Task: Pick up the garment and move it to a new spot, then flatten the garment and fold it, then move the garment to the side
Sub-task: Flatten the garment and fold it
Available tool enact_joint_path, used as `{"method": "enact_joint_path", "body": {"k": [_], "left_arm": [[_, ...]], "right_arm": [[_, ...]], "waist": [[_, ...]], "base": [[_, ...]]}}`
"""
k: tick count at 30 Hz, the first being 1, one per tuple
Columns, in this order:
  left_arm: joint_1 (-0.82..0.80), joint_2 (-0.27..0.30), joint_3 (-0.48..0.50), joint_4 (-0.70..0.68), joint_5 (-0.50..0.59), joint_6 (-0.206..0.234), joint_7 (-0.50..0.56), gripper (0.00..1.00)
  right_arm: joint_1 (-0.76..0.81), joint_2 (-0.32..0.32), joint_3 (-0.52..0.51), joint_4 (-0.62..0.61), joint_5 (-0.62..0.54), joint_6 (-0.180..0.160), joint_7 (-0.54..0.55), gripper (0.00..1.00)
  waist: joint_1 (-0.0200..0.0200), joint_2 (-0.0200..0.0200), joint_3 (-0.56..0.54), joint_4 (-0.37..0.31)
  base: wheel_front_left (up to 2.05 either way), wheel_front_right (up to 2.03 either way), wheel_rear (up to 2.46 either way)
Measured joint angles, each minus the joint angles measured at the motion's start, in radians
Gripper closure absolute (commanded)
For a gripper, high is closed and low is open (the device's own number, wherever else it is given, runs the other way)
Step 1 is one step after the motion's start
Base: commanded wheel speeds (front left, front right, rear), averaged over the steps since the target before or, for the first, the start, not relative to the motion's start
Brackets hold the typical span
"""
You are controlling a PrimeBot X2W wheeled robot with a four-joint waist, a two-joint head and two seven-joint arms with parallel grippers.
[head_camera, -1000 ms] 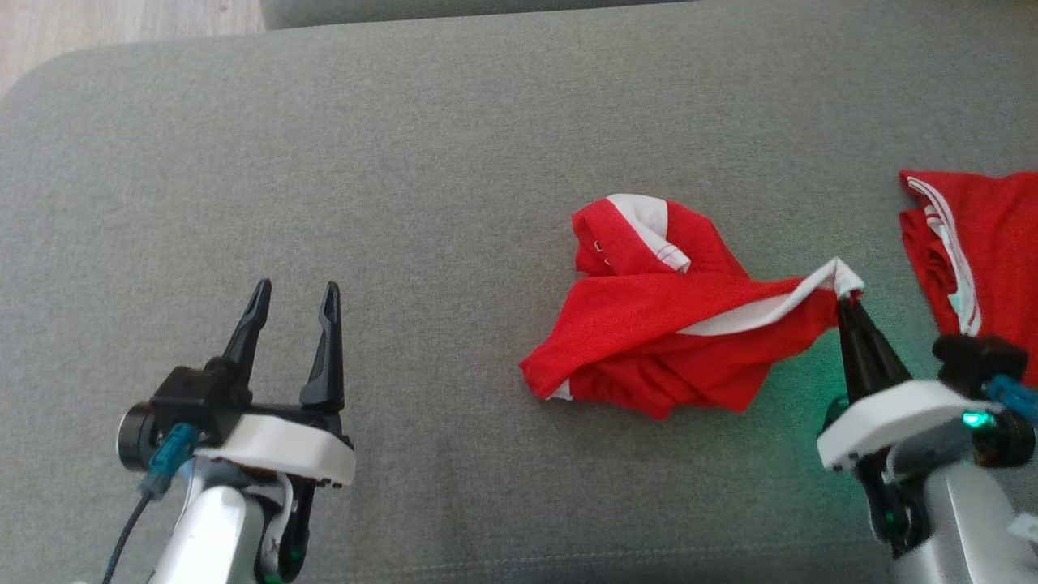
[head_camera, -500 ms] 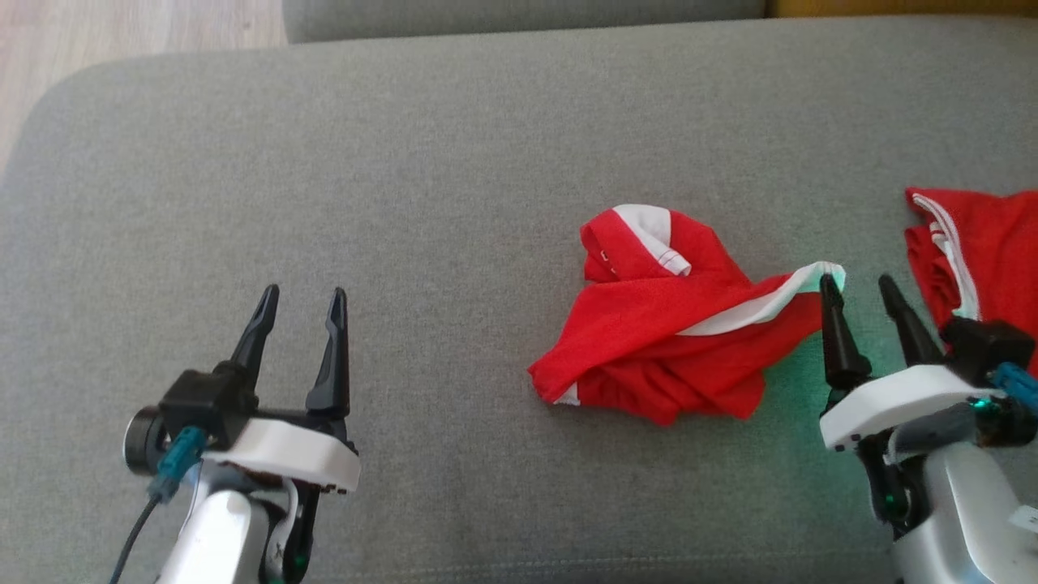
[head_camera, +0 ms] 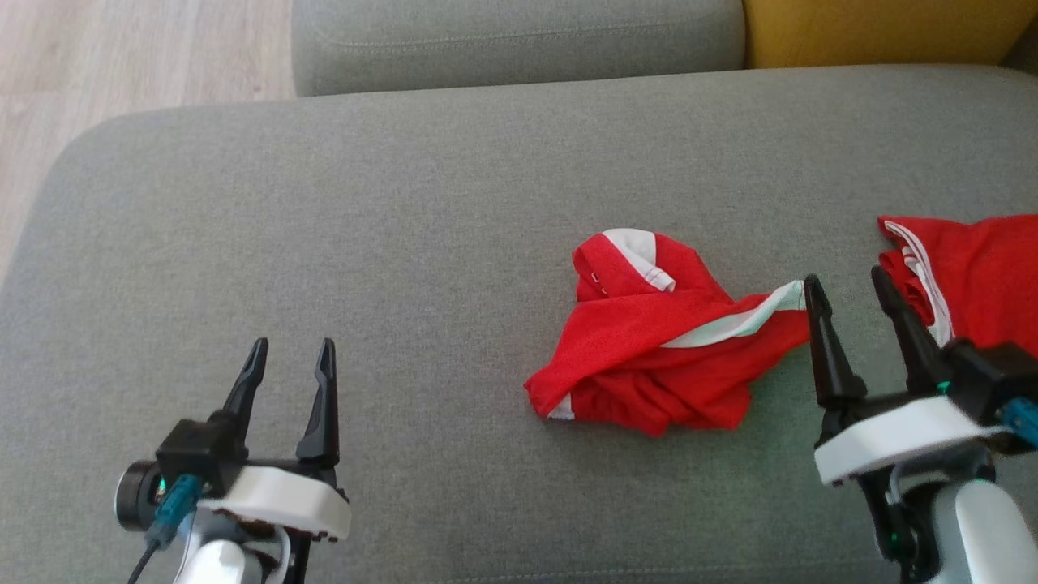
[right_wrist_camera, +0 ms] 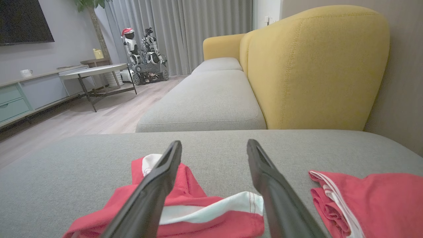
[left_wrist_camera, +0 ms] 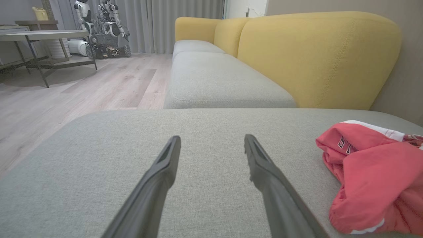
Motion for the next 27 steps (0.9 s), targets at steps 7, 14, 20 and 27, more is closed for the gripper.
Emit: {"method": "enact_joint_path", "body": {"k": [7,14,20,27], "left_arm": [[0.014,0.009,0.002,-0.019,0.0,0.01,0.003,0.0],[0.029,0.012,-0.001,-0.03,-0.001,0.018,0.012,0.0],[0.026,0.012,-0.033,-0.034,-0.001,0.0,0.031,0.0],[-0.023,-0.057,-0.199,0.032,-0.02,-0.114,0.108,0.0]], "right_arm": [[0.064,0.025,0.005,-0.086,-0.017,0.0,0.049,0.0],[0.078,0.031,0.004,-0.102,-0.018,0.0,0.066,0.0],[0.078,0.034,0.003,-0.104,-0.018,0.0,0.067,0.0],[0.074,0.035,0.009,-0.106,-0.017,0.0,0.072,0.0]], "waist": [[0.0,0.0,-0.013,0.001],[0.0,0.0,-0.014,0.002],[0.0,0.0,-0.005,0.005],[0.0,0.0,0.024,-0.006]], "base": [[0.0,0.0,0.0],[0.0,0.0,0.0],[0.0,0.0,0.0],[0.0,0.0,0.0]]}}
